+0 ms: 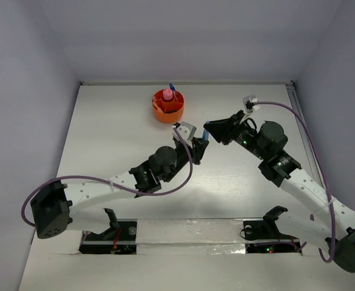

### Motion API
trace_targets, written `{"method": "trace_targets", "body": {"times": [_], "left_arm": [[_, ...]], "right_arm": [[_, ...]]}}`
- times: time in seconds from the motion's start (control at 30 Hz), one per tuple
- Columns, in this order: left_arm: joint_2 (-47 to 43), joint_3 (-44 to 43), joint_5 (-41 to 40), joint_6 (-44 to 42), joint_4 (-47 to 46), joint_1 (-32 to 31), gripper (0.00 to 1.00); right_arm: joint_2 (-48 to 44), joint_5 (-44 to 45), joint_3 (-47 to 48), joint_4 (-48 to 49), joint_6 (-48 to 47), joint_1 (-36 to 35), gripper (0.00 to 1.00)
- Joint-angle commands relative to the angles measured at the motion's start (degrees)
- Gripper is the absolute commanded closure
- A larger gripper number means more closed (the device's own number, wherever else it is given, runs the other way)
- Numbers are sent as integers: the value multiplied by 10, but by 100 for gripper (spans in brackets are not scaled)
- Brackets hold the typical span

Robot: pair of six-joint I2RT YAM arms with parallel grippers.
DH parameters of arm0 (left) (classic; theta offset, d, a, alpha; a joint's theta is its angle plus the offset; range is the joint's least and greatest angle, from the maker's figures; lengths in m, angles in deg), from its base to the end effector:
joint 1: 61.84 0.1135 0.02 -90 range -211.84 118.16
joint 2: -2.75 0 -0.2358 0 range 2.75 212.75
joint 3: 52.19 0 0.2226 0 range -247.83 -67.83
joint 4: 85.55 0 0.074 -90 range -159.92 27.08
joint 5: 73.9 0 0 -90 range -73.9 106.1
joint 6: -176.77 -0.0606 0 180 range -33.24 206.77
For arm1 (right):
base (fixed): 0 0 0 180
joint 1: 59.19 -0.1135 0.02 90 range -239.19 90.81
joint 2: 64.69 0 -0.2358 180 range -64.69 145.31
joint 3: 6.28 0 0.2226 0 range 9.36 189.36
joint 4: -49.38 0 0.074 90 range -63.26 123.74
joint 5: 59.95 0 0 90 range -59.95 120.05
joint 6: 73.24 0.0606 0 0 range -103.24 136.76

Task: Sort the stationery into containers
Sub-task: Close the pen cap on the pen, then place the pen in the storage box.

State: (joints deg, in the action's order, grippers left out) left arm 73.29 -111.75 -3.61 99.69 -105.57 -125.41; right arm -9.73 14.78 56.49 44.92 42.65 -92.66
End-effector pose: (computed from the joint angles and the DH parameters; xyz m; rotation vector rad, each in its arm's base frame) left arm 0.1471 -0.2500 0.3140 0.3532 1.4357 -0.8532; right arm 0.1892 0.1442 0.3446 -0.3303 1.5703 1.0191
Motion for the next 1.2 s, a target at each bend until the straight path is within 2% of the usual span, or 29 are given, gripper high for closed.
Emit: {"method": "trace_targets", "body": {"times": [0.0,0.27,0.53,0.67,0.8,0.83,0.87,0.93,0.97,1.03,1.1,1.17], "left_arm": [[-22,-64,-7,-12,-70,4,100],[-51,-78,13,-15,-58,42,100],[-52,-134,26,-36,-38,68,100],[-42,-163,44,-40,-28,75,100],[-37,-153,71,-33,-24,75,100],[-38,-145,79,-23,-21,75,95],[-41,-137,81,-19,-20,75,81],[-59,-98,74,-3,-10,75,59],[-68,-84,67,3,-6,75,35],[-100,-40,54,15,8,75,27],[-137,-5,27,29,34,75,25],[-167,17,13,40,58,75,16]], "right_arm": [[6,-19,-31,-47,-12,-22,100],[16,15,-93,-36,8,-61,100],[36,48,-178,8,43,-84,100],[42,56,-192,8,49,-90,100],[41,75,-169,9,55,-90,100],[45,94,-158,9,58,-90,100],[48,109,-128,7,59,-90,100],[66,149,-89,8,56,-90,100],[76,169,-65,6,38,-90,100],[115,196,26,3,16,-90,100],[172,217,112,9,-17,-73,100],[211,207,159,16,-22,-59,100]]}}
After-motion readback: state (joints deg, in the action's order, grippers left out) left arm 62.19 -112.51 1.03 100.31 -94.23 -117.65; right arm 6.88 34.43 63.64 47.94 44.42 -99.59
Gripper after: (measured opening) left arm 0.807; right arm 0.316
